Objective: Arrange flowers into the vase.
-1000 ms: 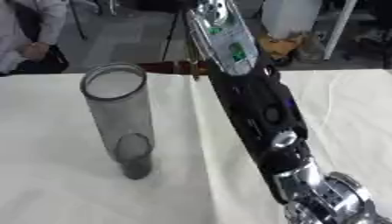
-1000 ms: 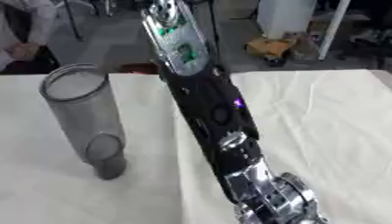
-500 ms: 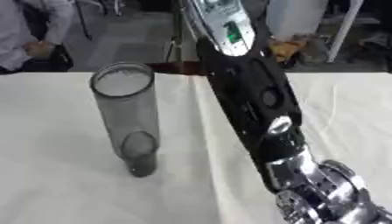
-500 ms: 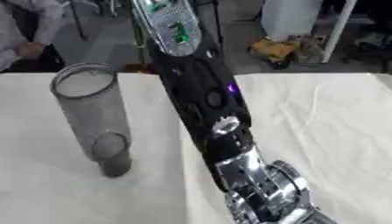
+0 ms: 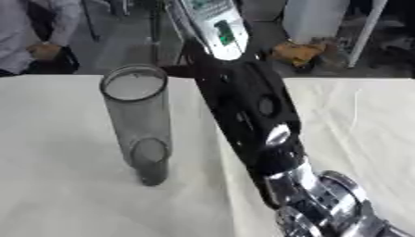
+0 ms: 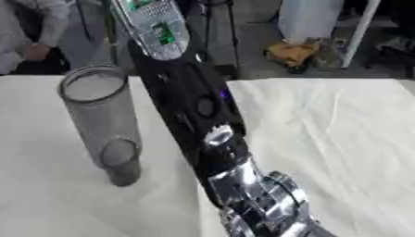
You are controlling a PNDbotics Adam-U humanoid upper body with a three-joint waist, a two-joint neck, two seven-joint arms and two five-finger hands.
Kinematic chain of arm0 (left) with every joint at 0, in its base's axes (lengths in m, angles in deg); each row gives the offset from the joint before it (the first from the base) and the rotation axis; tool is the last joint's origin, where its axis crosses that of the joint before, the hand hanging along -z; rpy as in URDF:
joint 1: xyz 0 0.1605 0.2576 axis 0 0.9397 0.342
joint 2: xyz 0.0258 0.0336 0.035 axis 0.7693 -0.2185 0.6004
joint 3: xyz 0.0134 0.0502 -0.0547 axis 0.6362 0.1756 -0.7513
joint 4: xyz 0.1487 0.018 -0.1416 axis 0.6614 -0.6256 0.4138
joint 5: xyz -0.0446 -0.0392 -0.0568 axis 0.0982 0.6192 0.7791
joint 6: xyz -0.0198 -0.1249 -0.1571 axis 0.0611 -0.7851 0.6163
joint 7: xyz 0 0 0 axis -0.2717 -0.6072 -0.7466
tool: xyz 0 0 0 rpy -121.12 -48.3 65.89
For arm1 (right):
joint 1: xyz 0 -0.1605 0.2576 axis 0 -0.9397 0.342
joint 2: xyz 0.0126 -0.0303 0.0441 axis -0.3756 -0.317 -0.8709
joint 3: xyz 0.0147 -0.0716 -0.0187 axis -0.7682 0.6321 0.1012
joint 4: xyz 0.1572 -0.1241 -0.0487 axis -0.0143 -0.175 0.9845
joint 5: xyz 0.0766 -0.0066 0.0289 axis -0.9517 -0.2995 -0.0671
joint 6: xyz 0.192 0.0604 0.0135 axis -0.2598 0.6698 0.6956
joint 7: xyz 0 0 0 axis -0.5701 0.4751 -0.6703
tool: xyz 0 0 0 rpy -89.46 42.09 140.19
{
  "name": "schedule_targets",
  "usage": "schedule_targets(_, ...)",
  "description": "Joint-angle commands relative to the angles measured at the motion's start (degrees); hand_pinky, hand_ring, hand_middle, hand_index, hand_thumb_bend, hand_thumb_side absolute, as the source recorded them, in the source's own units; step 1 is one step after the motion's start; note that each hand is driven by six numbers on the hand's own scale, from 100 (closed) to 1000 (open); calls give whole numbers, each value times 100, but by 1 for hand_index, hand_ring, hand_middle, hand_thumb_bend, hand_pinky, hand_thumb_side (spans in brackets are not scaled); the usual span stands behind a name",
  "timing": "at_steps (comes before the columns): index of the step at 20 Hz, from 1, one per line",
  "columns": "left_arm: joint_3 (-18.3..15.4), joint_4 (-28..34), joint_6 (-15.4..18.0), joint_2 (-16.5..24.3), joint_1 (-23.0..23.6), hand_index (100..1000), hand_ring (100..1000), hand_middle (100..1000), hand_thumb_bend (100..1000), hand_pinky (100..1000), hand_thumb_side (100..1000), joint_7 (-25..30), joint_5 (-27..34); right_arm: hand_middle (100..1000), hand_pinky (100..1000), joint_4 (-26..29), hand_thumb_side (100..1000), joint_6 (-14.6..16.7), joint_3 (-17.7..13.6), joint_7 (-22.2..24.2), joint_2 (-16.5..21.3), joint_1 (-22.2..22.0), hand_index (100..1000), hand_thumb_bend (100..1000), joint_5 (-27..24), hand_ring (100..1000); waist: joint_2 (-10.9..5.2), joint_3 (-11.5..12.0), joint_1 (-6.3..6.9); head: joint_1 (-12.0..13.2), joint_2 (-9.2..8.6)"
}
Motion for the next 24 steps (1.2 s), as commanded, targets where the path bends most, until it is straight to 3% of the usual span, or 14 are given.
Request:
schedule_targets(1, 28, 103, 7, 124, -67, 906, 611, 853, 100, 548, 1000, 28, 35, 100, 100, 132, 240, 8, -37, -49, -8, 221, 420, 100, 24, 100, -125, 18, 19, -20, 2)
schedule_targets(14, 26, 103, -3, 127, -77, 906, 610, 853, 100, 546, 1000, 32, 42, 100, 100, -67, 238, -125, -23, -103, 21, 245, 427, 100, 210, 100, -96, 21, 13, -20, -5)
schedule_targets(18, 21, 103, -12, 123, -71, 906, 609, 853, 100, 546, 1000, 26, 39, 100, 100, -241, 237, -395, -7, -193, 79, 200, 430, 100, 225, 100, -84, 8, 16, -4, 6)
schedule_targets(24, 27, 103, -21, 117, -74, 906, 609, 854, 100, 547, 1000, 24, 37, 100, 100, -354, 234, -1102, 51, -543, 106, 226, 434, 100, -75, 100, -96, -10, 10, 24, 29)
